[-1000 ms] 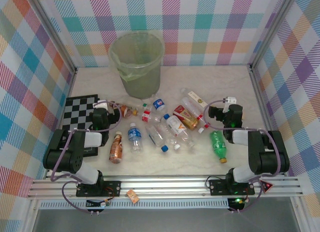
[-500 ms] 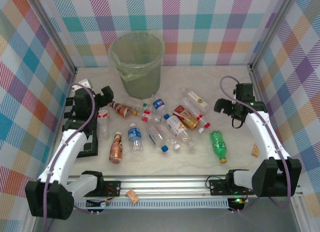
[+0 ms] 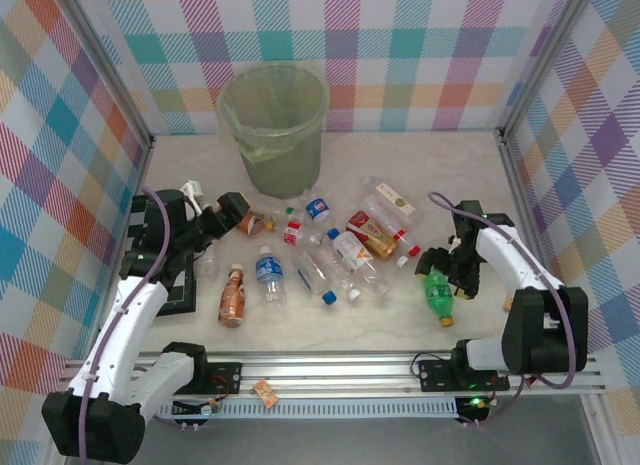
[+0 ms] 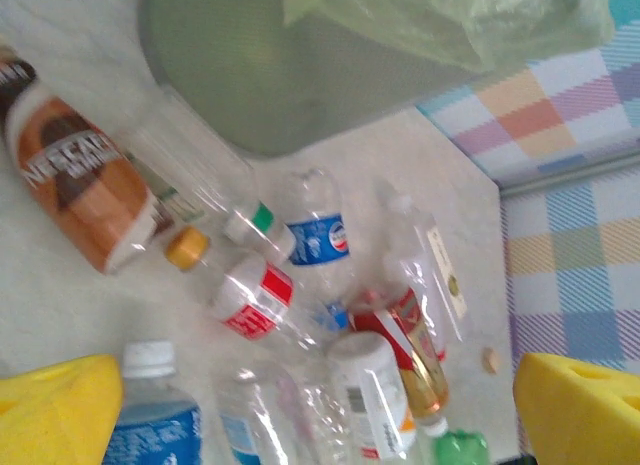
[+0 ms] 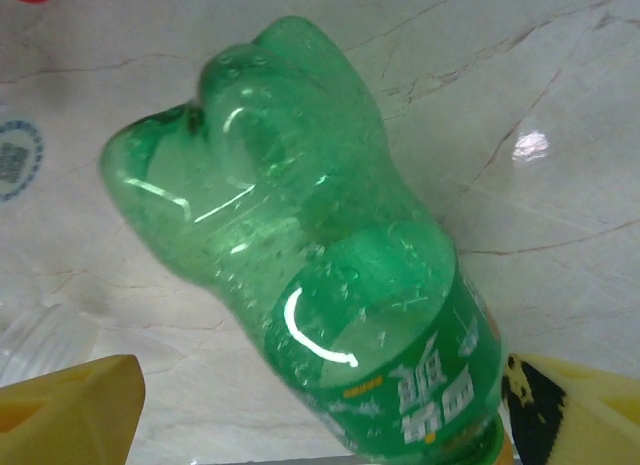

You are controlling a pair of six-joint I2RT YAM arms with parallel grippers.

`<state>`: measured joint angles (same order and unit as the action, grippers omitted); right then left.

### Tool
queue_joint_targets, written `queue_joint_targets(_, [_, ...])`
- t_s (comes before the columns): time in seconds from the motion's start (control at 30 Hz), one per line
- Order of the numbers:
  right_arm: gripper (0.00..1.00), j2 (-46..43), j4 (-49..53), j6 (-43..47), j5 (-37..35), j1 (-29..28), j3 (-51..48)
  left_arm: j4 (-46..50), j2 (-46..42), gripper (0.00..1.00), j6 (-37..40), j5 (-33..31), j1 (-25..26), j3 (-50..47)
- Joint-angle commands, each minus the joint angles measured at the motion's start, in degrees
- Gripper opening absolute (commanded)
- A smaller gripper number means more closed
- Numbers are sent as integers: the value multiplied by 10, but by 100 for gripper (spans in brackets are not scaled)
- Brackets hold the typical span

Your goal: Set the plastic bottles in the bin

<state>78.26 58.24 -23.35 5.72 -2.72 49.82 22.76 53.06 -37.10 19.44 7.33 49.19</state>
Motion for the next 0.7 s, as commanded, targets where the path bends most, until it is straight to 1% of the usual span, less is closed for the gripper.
queue_joint_targets(0.0, [91,26,-33,-6,12,-4,-12,-11,5,100,-31,39,10,-13])
queue_joint_targets(0.07, [89,38,-48,-3,9,-4,-18,-15,9,100,-31,36,14,-14])
queue_joint_targets(0.13, [84,43,-60,-3,10,-4,-19,-19,13,100,-32,34,18,-15])
queue_joint_targets(0.3, [63,23,-39,0,14,-4,-1,-27,20,100,-33,40,29,-14])
queue_joint_targets(0.33, [60,18,-31,1,14,-4,5,-26,21,100,-31,40,31,-13])
queue_joint_targets(0.47, [58,-10,5,4,23,-4,41,-32,23,100,-31,43,40,-12])
queue_joint_targets(0.6, [52,-40,7,-6,81,-4,77,-34,33,100,-25,49,59,-5])
queue_joint_targets(0.67, [51,-47,7,-11,112,-8,95,-38,39,100,-20,58,69,-2])
